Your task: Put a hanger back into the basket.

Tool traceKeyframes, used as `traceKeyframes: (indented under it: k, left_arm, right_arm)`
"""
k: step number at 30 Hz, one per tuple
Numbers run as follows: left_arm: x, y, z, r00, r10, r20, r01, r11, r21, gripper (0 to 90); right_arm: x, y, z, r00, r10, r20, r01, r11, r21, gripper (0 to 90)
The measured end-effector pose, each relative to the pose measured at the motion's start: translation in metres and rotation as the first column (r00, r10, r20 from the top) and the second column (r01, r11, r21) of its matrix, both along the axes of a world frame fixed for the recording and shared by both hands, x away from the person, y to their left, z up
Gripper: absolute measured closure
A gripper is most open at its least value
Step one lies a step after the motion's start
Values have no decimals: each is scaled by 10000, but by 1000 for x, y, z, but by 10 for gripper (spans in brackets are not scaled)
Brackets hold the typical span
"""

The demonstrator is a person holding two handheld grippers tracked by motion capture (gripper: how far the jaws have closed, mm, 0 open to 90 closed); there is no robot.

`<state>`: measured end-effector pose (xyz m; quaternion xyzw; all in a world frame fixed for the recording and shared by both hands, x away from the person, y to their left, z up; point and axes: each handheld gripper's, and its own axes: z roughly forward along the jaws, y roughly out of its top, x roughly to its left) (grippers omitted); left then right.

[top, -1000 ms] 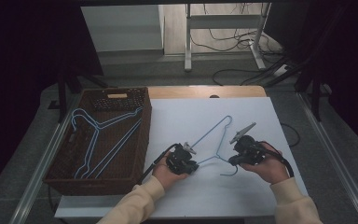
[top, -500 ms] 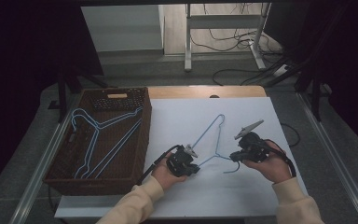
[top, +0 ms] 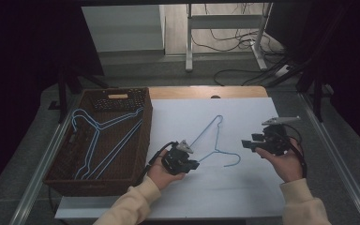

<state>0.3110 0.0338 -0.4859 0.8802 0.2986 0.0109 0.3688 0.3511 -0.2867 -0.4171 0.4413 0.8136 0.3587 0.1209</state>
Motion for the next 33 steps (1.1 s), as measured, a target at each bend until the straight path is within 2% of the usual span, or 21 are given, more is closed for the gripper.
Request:
traceKeyframes:
  k: [1,3,5,11,23,33]
  left_arm:
    - [-1,2,3,10000,82,-18,-83,9998,-187,862]
    - [-2,3,4,9999,105,-4,-105,9996,-253,862]
    - [-4,8,11,9998,187,45,-184,9984,-531,862]
    - [-8,15,21,9995,288,94,-277,9945,-1007,863]
    - [-15,28,46,9984,348,450,-279,9888,-1466,864]
    - [-24,60,73,9944,675,818,-468,9715,-2325,864]
  right_arm:
    - [0,-2,-1,10000,-41,-36,41,10000,41,441]
    - [1,-3,-3,9999,-80,-95,81,10000,57,439]
    - [3,-4,-7,9997,-99,-204,98,9999,-48,430]
    - [4,-3,-14,9997,3,-234,-8,9998,-203,398]
    - [5,-3,-16,9995,-53,-299,47,9998,-215,394]
    - [5,-2,-17,9995,-31,-303,23,9997,-261,395]
